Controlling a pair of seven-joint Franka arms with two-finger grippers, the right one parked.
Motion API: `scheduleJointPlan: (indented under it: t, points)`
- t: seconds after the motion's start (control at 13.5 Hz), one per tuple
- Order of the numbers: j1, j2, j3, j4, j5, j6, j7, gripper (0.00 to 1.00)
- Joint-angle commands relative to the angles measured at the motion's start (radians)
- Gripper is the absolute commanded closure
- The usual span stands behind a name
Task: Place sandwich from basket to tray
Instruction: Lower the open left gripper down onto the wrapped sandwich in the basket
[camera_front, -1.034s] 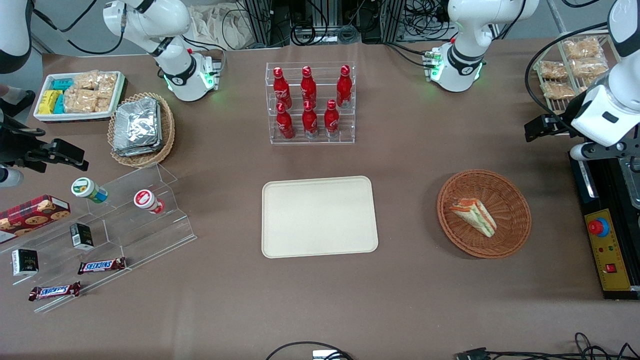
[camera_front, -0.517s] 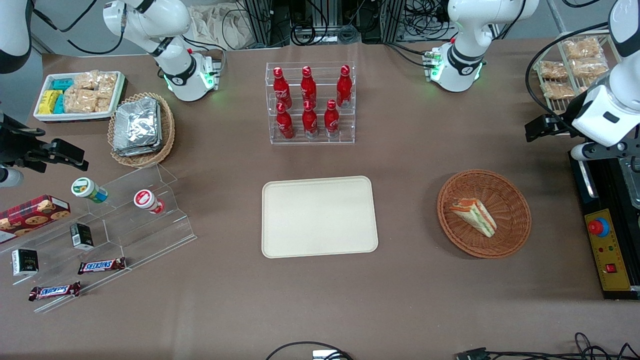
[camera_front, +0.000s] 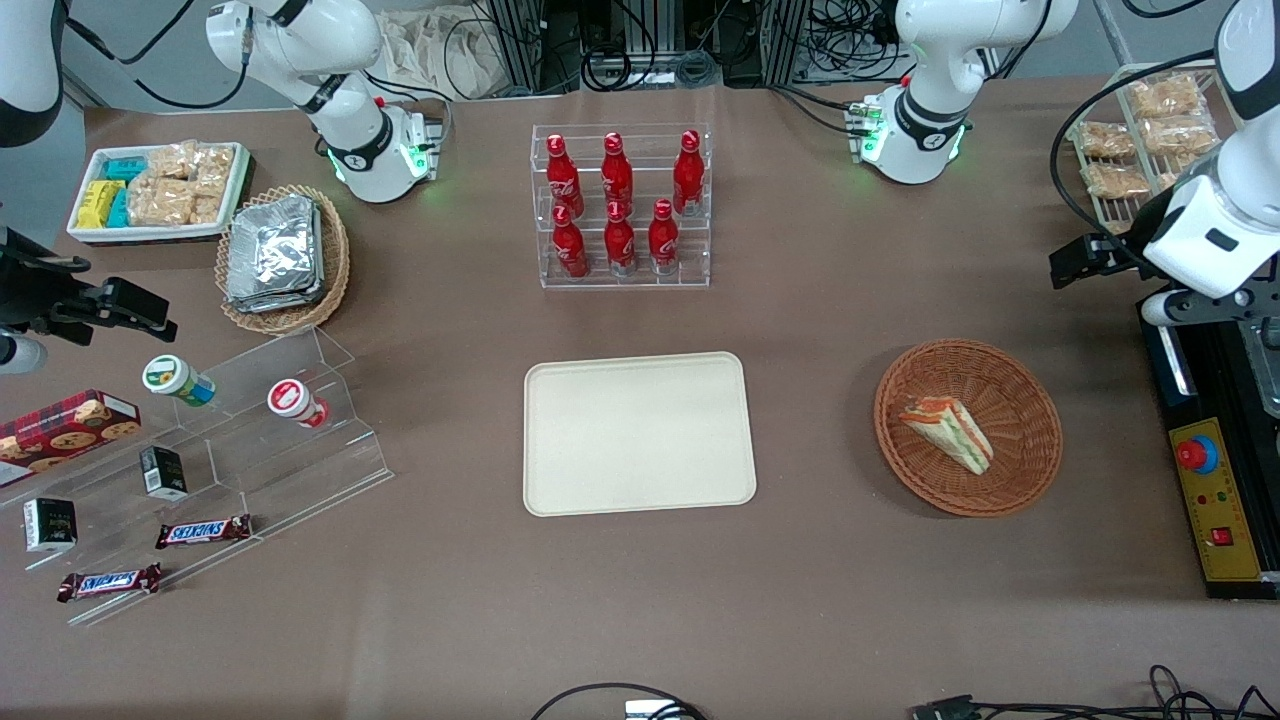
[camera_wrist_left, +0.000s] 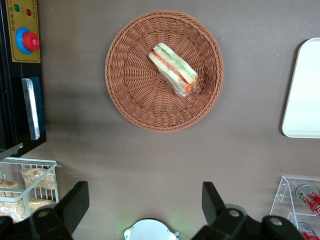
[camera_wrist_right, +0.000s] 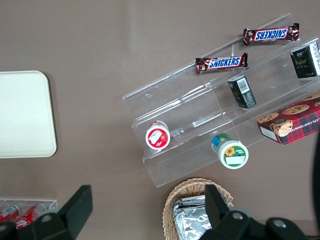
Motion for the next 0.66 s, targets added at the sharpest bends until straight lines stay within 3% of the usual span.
scheduleJointPlan:
  t: [0.0, 0.37, 0.59]
  points:
    - [-0.008, 0.035, 0.002, 0.016, -0.010, 0.010, -0.104, 0.00]
    - [-0.005, 0.190, 0.003, 0.011, -0.013, 0.038, -0.369, 0.00]
    - [0.001, 0.268, 0.003, 0.007, -0.053, 0.114, -0.454, 0.00]
